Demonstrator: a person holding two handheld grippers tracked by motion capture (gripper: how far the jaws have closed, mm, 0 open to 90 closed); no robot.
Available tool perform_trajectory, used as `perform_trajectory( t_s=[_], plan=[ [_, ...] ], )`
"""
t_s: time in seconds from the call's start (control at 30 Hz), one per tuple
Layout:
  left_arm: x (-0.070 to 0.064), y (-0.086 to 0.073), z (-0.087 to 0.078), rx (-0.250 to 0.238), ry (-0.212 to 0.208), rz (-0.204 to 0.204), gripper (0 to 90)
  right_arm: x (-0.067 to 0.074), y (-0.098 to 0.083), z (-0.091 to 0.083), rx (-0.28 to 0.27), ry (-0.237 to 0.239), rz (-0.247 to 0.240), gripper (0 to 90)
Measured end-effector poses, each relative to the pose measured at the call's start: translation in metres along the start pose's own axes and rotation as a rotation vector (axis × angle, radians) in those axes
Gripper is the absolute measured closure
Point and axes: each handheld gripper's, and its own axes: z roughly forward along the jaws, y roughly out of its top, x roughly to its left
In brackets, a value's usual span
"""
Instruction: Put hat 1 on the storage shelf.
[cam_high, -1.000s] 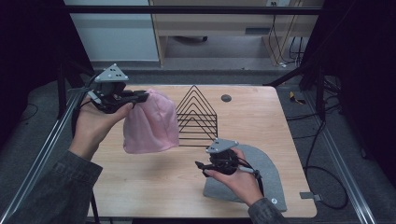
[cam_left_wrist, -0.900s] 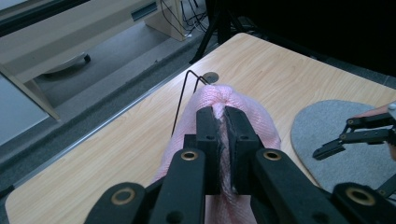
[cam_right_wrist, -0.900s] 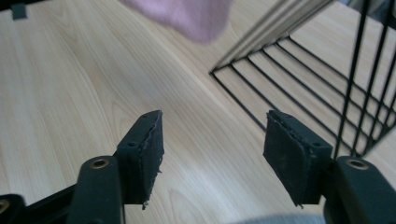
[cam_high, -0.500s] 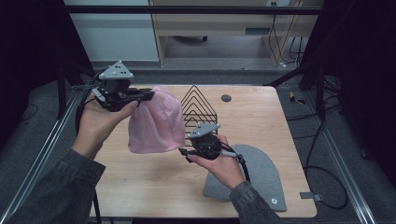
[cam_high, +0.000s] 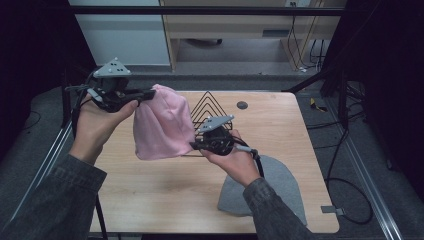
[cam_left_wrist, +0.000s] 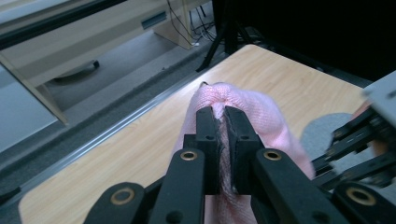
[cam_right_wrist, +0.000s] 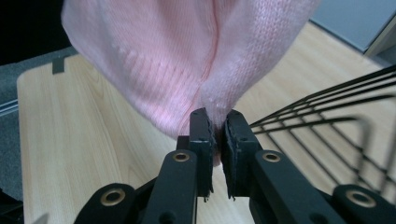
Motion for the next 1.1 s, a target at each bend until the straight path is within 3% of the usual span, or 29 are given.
perform_trajectory(
  t_s=[0.17,0.4,0.47,0.7,1.1],
  plan=[
    [0.011,0.013,0.006,-0.021,0.029,-0.005,84.7,-0.016,0.022,-0.015,0.003,-0.019,-0.035,83.7],
    [0.023,0.03,0.018,-0.074,0.034,-0.037,84.6,-0.043,0.038,-0.024,-0.02,-0.052,-0.011,83.7],
    [0.025,0.037,0.026,-0.086,0.036,-0.028,84.6,-0.055,0.041,-0.026,-0.027,-0.069,0.0,83.6],
    [0.024,0.046,0.042,-0.1,0.037,-0.022,84.6,-0.075,0.032,-0.027,-0.033,-0.121,0.028,84.2],
    [0.02,0.047,0.068,-0.102,0.028,-0.008,84.5,-0.093,0.01,-0.029,-0.066,-0.167,0.078,84.1]
  ],
)
